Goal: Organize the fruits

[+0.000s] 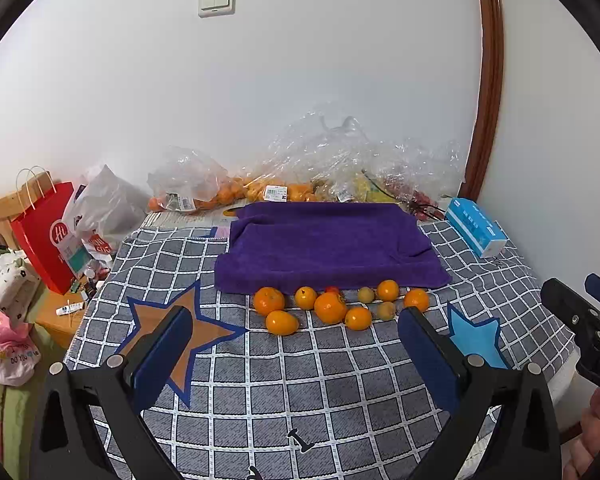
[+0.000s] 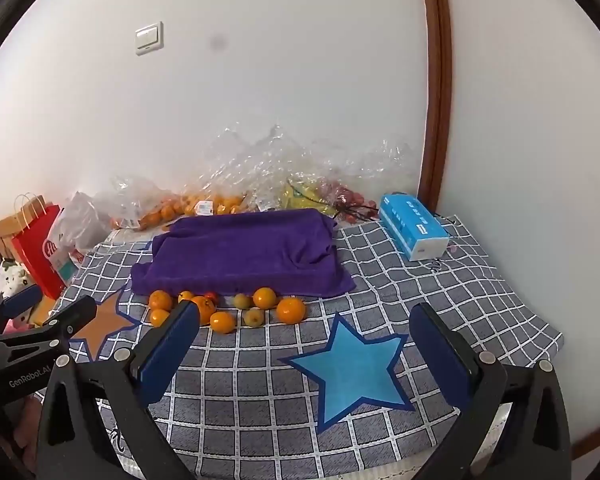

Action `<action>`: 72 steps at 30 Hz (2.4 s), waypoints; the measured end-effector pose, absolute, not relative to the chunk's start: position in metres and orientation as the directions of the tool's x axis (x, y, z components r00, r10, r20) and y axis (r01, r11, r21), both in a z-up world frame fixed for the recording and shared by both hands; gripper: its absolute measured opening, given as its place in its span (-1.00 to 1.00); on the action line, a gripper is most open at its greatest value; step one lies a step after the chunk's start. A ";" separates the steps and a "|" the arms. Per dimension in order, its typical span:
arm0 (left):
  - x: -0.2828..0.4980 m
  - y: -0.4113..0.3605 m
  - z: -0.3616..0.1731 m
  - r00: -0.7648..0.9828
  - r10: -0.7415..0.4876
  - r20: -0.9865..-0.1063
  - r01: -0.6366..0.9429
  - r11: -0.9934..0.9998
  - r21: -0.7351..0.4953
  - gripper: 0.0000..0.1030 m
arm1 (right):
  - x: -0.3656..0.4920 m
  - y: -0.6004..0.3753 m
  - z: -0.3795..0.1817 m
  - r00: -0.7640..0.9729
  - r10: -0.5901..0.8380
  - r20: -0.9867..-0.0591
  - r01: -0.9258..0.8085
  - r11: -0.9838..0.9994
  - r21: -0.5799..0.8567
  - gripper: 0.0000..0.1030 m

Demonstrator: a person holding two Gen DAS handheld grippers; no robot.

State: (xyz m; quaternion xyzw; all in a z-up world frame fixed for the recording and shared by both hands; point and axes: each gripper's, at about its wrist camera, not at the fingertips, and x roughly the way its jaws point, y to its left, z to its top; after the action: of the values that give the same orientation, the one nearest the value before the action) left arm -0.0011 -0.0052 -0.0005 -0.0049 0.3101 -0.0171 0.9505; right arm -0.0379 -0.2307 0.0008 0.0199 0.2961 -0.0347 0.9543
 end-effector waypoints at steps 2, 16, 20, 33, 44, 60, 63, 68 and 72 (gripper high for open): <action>-0.003 -0.004 -0.001 0.810 -0.033 -0.586 0.028 0.999 -0.018 1.00 | -0.038 -0.231 0.000 0.821 -0.054 -0.569 0.078 0.997 0.018 1.00; -0.006 0.000 -0.001 0.814 -0.029 -0.580 0.017 1.000 -0.026 1.00 | -0.039 -0.233 0.000 0.821 -0.050 -0.568 0.080 0.996 0.028 1.00; -0.007 0.001 0.001 0.819 -0.027 -0.573 0.015 1.000 -0.027 1.00 | -0.041 -0.233 0.001 0.825 -0.043 -0.564 0.075 0.997 0.032 0.99; -0.008 -0.002 0.001 0.820 -0.020 -0.572 0.011 1.000 -0.020 1.00 | -0.041 -0.228 0.001 0.824 -0.039 -0.566 0.062 0.998 0.022 1.00; -0.013 -0.007 0.004 0.828 -0.033 -0.560 0.030 0.999 -0.015 1.00 | -0.050 -0.234 0.004 0.830 -0.051 -0.556 0.084 0.996 0.034 1.00; -0.016 -0.008 0.001 0.825 -0.048 -0.563 0.037 0.999 -0.032 1.00 | -0.049 -0.237 -0.006 0.821 -0.058 -0.568 0.088 0.996 0.024 1.00; -0.016 -0.008 0.001 0.826 -0.045 -0.562 0.035 0.999 -0.029 1.00 | -0.048 -0.238 -0.007 0.821 -0.059 -0.568 0.090 0.996 0.025 1.00; -0.015 -0.003 0.001 0.826 -0.047 -0.562 0.030 0.999 -0.038 1.00 | -0.045 -0.233 -0.011 0.818 -0.053 -0.573 0.073 0.997 0.012 1.00; -0.013 -0.001 -0.001 0.826 -0.039 -0.562 0.024 0.999 -0.034 1.00 | -0.040 -0.229 -0.015 0.814 -0.057 -0.578 0.069 0.998 -0.001 1.00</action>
State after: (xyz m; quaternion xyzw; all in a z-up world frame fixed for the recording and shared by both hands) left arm -0.0130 -0.0013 -0.0009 -0.0125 0.2943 -0.0164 0.9555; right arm -0.0397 -0.2293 -0.0146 0.0102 0.3031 -0.0330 0.9523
